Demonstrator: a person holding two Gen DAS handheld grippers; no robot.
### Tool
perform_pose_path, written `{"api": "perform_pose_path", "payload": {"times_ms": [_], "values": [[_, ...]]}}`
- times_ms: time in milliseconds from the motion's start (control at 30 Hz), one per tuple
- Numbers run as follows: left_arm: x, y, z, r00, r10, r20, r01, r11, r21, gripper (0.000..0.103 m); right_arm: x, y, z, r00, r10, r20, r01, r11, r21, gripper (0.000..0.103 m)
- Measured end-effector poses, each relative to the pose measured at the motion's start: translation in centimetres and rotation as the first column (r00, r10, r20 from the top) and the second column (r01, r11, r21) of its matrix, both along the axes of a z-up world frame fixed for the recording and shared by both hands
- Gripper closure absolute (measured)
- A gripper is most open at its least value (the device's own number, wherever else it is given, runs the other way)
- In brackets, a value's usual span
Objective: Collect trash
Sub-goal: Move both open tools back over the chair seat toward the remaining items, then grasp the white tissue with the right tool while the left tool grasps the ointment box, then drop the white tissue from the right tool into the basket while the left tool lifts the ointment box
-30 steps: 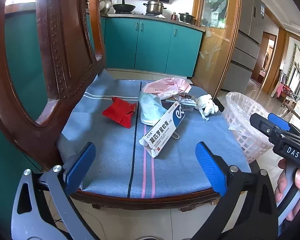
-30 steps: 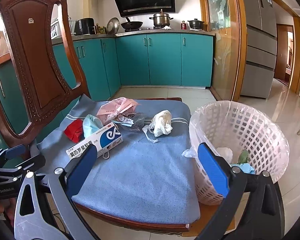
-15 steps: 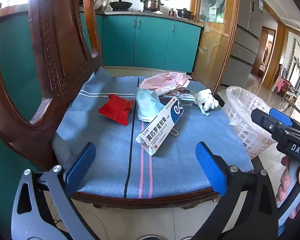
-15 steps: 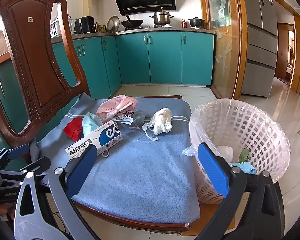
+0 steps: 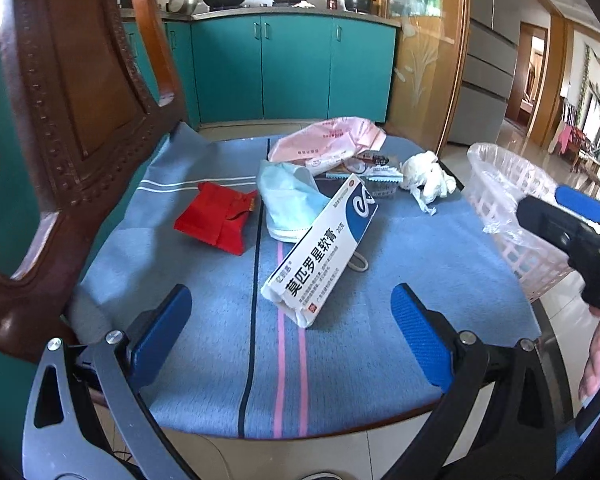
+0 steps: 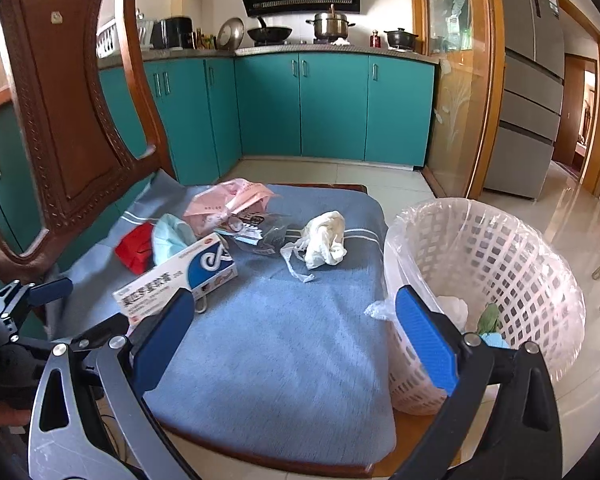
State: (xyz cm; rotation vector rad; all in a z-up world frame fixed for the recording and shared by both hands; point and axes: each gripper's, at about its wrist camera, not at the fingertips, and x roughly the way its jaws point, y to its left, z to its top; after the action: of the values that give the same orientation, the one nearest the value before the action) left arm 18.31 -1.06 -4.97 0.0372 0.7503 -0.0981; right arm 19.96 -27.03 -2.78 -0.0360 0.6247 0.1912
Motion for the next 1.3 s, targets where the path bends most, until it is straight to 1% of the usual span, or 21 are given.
{"api": "perform_pose_path", "payload": {"times_ms": [133, 200, 267, 433, 533, 567, 633, 667, 700, 733, 767, 800, 833, 867, 900, 933, 1000, 1067, 1167, 1233, 1300], "values": [[1.2, -0.4, -0.7, 1.000, -0.016, -0.016, 0.016, 1.000, 0.007, 0.005, 3.1, 0.2, -1.3, 0.999, -0.021, -0.047, 0.019, 0.999, -0.038, 0.005], [2.0, -0.5, -1.3, 0.999, -0.024, -0.032, 0.024, 1.000, 0.000, 0.011, 4.9, 0.2, -2.1, 0.996, -0.037, -0.080, 0.034, 0.999, -0.039, 0.005], [2.6, -0.6, -1.7, 0.998, -0.024, -0.052, 0.024, 1.000, -0.008, 0.016, 6.2, 0.6, -2.6, 0.995, -0.042, -0.085, 0.037, 0.998, -0.057, 0.005], [4.0, -0.6, -2.5, 0.996, -0.023, -0.091, 0.021, 0.999, -0.031, 0.021, 9.1, 2.3, -3.3, 0.996, -0.042, -0.082, 0.031, 0.991, -0.129, 0.005], [4.7, -1.0, -3.0, 0.992, -0.037, -0.118, 0.033, 0.999, -0.033, 0.030, 11.4, 3.0, -4.3, 0.993, -0.048, -0.110, 0.028, 0.985, -0.168, 0.011], [4.8, -1.1, -3.2, 0.992, -0.040, -0.123, 0.036, 0.999, -0.034, 0.035, 12.0, 3.3, -4.7, 0.992, -0.045, -0.120, 0.023, 0.984, -0.178, 0.015], [5.1, -1.2, -3.6, 0.988, -0.047, -0.145, 0.041, 0.998, -0.042, 0.044, 13.5, 3.7, -5.6, 0.988, -0.045, -0.148, 0.014, 0.979, -0.205, 0.020], [5.2, -1.2, -3.8, 0.986, -0.052, -0.156, 0.044, 0.998, -0.053, 0.048, 14.0, 3.8, -6.0, 0.986, -0.040, -0.164, 0.006, 0.979, -0.204, 0.025], [5.2, -1.1, -3.9, 0.986, -0.054, -0.157, 0.045, 0.997, -0.058, 0.049, 14.6, 3.8, -6.7, 0.981, -0.033, -0.193, -0.005, 0.980, -0.197, 0.035], [5.2, -1.1, -3.9, 0.987, -0.055, -0.154, 0.046, 0.997, -0.059, 0.050, 15.1, 3.7, -7.2, 0.974, -0.034, -0.223, -0.009, 0.981, -0.193, 0.040], [5.1, -1.1, -3.8, 0.987, -0.058, -0.151, 0.049, 0.997, -0.060, 0.051, 15.4, 3.5, -7.6, 0.972, -0.042, -0.232, -0.005, 0.981, -0.196, 0.047], [5.0, -1.1, -3.7, 0.987, -0.064, -0.148, 0.055, 0.996, -0.066, 0.054, 15.4, 3.3, -7.6, 0.974, -0.050, -0.220, 0.005, 0.980, -0.201, 0.059], [4.9, -1.0, -3.6, 0.987, -0.068, -0.144, 0.058, 0.996, -0.070, 0.056, 15.3, 3.2, -7.4, 0.976, -0.054, -0.211, 0.011, 0.980, -0.200, 0.065], [4.8, -1.0, -3.3, 0.988, -0.070, -0.135, 0.060, 0.995, -0.076, 0.059, 15.1, 2.8, -7.0, 0.976, -0.054, -0.210, 0.015, 0.982, -0.186, 0.075], [4.7, -0.8, -3.0, 0.990, -0.069, -0.126, 0.059, 0.995, -0.083, 0.064, 15.0, 2.6, -6.7, 0.976, -0.049, -0.212, 0.013, 0.986, -0.167, 0.077], [4.4, -0.5, -2.6, 0.991, -0.070, -0.118, 0.058, 0.993, -0.101, 0.066, 14.8, 2.4, -6.2, 0.977, -0.043, -0.210, 0.013, 0.989, -0.144, 0.078], [3.9, -0.1, -1.6, 0.993, -0.078, -0.093, 0.065, 0.989, -0.130, 0.075, 14.0, 1.8, -5.1, 0.981, -0.043, -0.190, 0.020, 0.992, -0.124, 0.081], [3.2, 0.0, -0.7, 0.994, -0.088, -0.070, 0.078, 0.987, -0.144, 0.076, 13.3, 1.6, -4.3, 0.983, -0.042, -0.178, 0.026, 0.995, -0.096, 0.082], [1.6, 0.4, 1.1, 0.995, -0.103, -0.015, 0.099, 0.980, -0.173, 0.076, 11.2, -0.1, -2.1, 0.988, -0.031, -0.153, 0.031, 1.000, -0.003, 0.082], [0.2, 0.7, 2.7, 0.994, -0.106, 0.038, 0.112, 0.973, -0.201, 0.076, 9.4, -0.7, -0.7, 0.992, -0.015, -0.129, 0.020, 0.999, 0.034, 0.082], [-1.2, 1.2, 4.3, 0.991, -0.093, 0.091, 0.111, 0.968, -0.224, 0.076, 7.1, -1.4, 0.9, 0.996, 0.003, -0.084, 0.003, 0.997, 0.074, 0.082]]}}
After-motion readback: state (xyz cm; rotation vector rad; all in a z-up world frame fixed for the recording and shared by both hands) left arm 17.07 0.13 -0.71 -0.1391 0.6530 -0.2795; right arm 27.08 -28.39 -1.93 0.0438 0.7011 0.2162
